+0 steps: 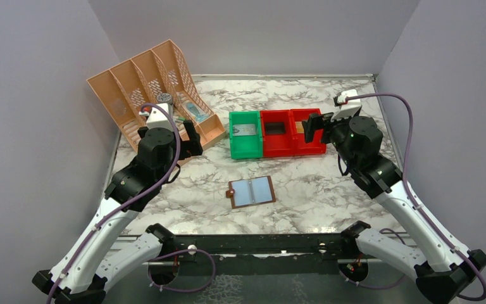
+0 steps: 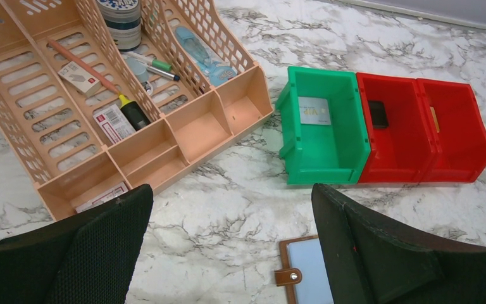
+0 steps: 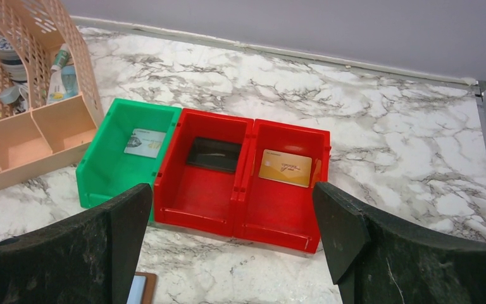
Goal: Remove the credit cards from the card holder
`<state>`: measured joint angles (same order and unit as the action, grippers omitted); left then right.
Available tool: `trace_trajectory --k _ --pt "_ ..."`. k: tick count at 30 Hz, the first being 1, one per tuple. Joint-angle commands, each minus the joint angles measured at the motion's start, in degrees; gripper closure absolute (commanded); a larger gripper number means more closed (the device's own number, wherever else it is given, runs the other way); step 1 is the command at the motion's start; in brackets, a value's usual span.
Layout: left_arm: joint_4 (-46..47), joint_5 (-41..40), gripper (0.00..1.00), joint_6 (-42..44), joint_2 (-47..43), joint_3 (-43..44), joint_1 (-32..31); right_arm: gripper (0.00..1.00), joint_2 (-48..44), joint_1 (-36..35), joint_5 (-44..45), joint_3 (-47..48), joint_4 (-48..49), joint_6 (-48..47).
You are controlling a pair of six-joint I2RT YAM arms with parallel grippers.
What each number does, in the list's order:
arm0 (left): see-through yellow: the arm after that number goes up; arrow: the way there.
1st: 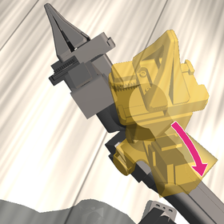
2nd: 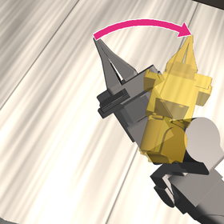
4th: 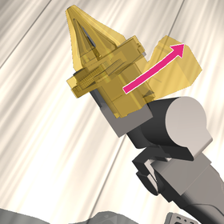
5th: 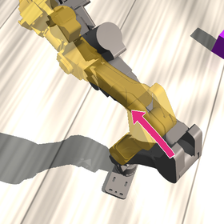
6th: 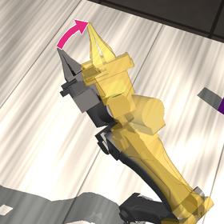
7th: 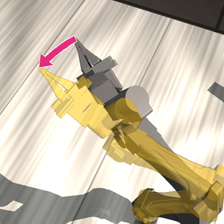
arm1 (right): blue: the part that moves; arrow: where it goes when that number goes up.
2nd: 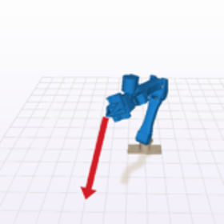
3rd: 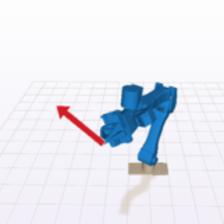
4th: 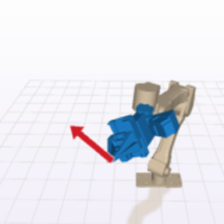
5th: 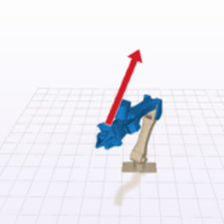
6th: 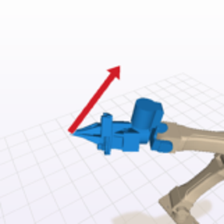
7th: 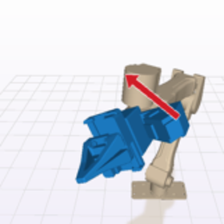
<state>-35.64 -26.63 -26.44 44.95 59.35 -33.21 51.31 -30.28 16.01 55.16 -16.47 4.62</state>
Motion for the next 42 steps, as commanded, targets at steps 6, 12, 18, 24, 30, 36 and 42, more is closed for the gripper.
trace_trajectory --k 6,12,18,24,30,36,42 --pt "-0.4 0.0 0.01 -1.0 0.1 0.7 0.2 0.01 0.0 0.0 -0.1 0.9 -0.9 0.1" --pt "-0.5 0.2 0.01 -0.7 0.2 0.9 0.2 0.0 0.1 0.0 0.5 1.4 -1.6 0.0" --pt "-0.5 0.7 0.01 -0.6 -0.2 0.8 0.2 0.0 -0.1 0.0 -0.2 1.3 -1.3 0.0" --pt "-0.5 0.6 0.01 -0.6 -0.5 0.7 0.2 0.0 -0.1 0.0 -0.3 1.2 -1.3 0.1" --pt "-0.5 1.1 0.01 -0.6 -0.2 0.7 0.2 0.0 -0.2 0.0 -0.4 1.1 -1.2 0.0" --pt "-0.5 1.2 0.01 -0.7 -0.3 0.6 0.2 0.0 -0.1 0.0 -0.4 1.0 -1.1 -0.1" --pt "-0.6 1.1 0.01 -0.7 -0.3 0.7 0.2 0.0 -0.3 0.0 -1.1 1.0 -0.8 -0.1"
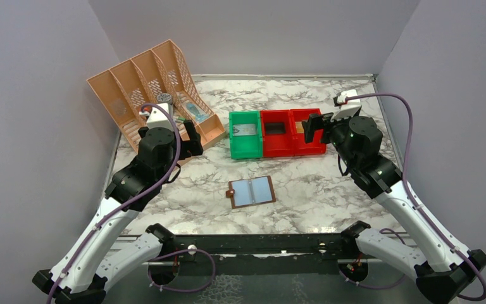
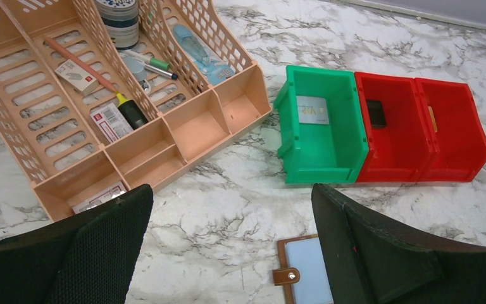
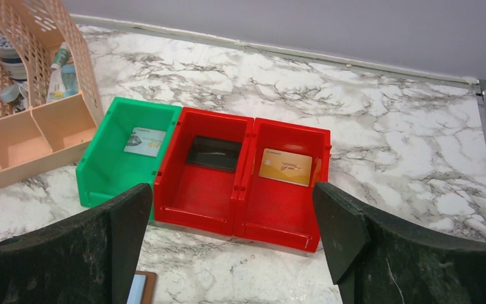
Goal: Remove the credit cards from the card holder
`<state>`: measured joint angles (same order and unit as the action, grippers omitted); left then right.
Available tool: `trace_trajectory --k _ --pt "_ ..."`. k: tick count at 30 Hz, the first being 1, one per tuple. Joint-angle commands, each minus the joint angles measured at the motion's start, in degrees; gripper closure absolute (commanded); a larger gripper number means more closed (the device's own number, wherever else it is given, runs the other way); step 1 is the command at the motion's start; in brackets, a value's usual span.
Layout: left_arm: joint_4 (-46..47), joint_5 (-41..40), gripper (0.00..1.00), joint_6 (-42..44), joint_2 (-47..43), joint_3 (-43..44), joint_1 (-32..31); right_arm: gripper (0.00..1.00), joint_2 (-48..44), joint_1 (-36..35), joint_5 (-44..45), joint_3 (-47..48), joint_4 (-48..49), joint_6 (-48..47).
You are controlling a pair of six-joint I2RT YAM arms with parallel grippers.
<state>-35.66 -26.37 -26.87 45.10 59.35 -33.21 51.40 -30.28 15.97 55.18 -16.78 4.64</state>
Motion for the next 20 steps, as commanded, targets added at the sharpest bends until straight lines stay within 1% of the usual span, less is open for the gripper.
trace_trajectory --k 1,20 --pt "-0.5 0.9 0.01 -0.3 -0.5 0.7 0.2 0.0 -0.4 0.0 -1.0 1.0 -0.4 -0.2" --pt "-0.7 1.3 0.01 -0.2 -0.3 1.1 0.2 0.0 -2.2 0.0 -1.9 0.5 2.3 0.9"
